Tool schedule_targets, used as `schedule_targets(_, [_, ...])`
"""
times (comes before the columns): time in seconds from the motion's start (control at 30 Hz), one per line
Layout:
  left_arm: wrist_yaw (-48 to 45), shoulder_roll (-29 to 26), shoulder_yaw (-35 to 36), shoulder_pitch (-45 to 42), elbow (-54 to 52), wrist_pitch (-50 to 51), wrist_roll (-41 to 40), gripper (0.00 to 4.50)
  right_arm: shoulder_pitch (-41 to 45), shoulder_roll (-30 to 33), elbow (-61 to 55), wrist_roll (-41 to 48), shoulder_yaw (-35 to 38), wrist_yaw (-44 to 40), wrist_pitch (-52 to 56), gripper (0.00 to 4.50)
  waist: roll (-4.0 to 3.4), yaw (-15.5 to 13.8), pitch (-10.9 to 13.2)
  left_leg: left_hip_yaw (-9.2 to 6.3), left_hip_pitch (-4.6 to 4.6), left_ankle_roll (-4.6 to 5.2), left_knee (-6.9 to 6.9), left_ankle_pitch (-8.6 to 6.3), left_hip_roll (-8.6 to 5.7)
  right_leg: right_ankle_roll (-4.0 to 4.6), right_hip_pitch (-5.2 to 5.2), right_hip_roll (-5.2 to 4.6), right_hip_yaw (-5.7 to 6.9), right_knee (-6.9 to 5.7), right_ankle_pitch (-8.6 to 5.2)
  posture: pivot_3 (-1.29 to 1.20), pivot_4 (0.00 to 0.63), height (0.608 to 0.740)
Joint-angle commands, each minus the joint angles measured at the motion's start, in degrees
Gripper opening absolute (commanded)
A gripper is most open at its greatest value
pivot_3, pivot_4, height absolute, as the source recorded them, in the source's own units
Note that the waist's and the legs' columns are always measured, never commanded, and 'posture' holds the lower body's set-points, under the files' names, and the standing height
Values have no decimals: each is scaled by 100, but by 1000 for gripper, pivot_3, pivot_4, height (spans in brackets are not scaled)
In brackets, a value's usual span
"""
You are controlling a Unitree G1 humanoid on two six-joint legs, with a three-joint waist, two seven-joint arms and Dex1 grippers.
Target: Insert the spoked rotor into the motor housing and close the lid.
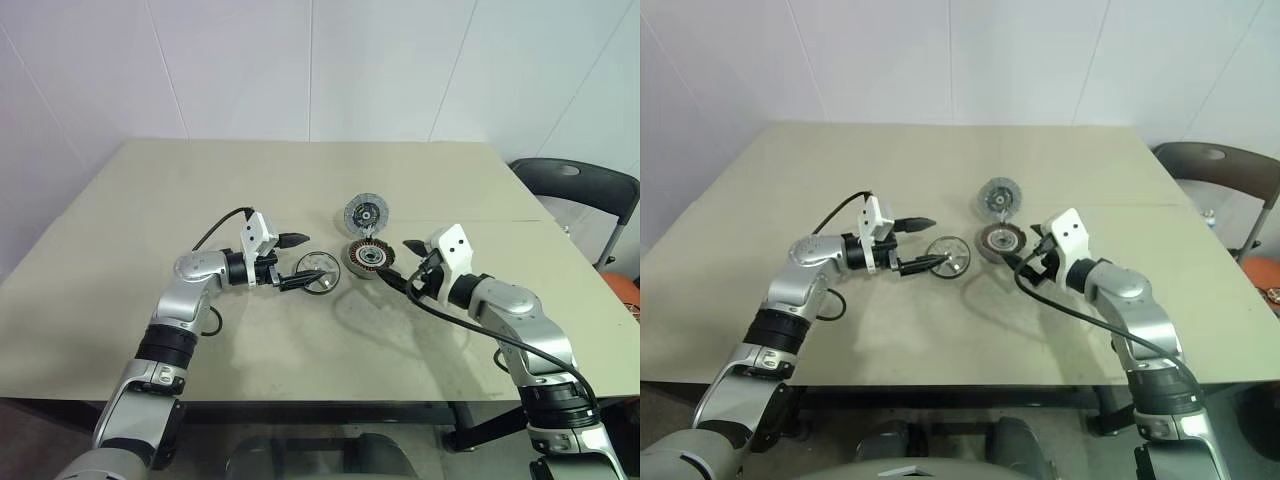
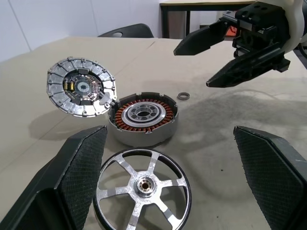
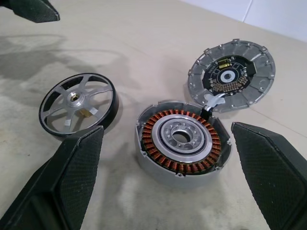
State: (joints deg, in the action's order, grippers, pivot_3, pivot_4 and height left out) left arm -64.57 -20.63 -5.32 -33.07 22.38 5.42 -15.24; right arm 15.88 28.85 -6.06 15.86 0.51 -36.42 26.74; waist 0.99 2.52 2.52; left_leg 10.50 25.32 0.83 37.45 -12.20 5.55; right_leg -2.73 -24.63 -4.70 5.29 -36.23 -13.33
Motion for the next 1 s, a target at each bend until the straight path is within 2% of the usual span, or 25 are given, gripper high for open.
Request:
schedule_targets(0.03, [1, 0, 92, -86, -106, -105, -82, 4500, 125, 85, -29, -86, 146, 111, -45, 4457, 0, 0, 0, 0, 0, 0, 0, 0, 0, 0, 0, 0, 0, 0, 0, 0, 0, 740])
schedule_targets(0.33, [203, -27, 156, 278, -455, -56, -135, 4500, 423, 317, 833, -692, -122, 321, 424, 4457, 0, 10, 0, 0, -1, 0, 0, 0, 0, 0, -1, 0, 0, -2, 0, 0, 0, 740])
schedule_targets(0.77, [307, 5, 130, 358, -579, -19, -161, 4500, 534, -3, 1447, -1004, -127, 921, 703, 4457, 0, 3, 0, 1, -1, 0, 3, 0, 0, -1, 2, 0, 0, -3, 1, 0, 0, 740])
schedule_targets(1.0, [294, -15, 133, 338, -561, -29, -151, 4500, 433, -28, 1547, -890, -68, 892, 978, 4457, 0, -2, -3, 1, -4, 0, 6, 0, 1, -1, 8, 0, 0, -3, 0, 0, 0, 740])
